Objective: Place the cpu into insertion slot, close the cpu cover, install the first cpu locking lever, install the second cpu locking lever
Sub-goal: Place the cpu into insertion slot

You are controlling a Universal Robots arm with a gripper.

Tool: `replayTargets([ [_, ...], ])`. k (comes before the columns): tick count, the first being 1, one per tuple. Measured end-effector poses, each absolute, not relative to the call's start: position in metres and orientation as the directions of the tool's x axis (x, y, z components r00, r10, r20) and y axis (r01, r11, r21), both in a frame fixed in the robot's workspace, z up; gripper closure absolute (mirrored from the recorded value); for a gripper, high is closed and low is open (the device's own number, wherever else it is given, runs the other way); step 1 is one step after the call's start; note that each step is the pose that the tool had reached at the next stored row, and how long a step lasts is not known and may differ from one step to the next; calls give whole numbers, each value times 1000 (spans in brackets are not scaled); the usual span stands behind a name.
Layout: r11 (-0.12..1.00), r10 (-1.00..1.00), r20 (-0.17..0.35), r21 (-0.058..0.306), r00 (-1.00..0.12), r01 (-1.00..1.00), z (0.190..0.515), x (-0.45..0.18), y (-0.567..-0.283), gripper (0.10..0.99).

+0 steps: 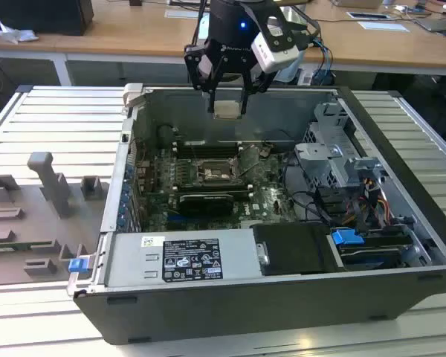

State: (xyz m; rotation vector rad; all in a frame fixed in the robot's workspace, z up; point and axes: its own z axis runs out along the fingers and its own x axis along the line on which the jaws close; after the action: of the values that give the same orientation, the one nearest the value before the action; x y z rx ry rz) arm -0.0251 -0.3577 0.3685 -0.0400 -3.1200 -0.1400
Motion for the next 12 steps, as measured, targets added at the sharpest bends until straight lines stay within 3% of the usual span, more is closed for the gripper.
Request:
replayTargets([
  [12,995,42,19,89,-999,43,368,-25,-358,545],
])
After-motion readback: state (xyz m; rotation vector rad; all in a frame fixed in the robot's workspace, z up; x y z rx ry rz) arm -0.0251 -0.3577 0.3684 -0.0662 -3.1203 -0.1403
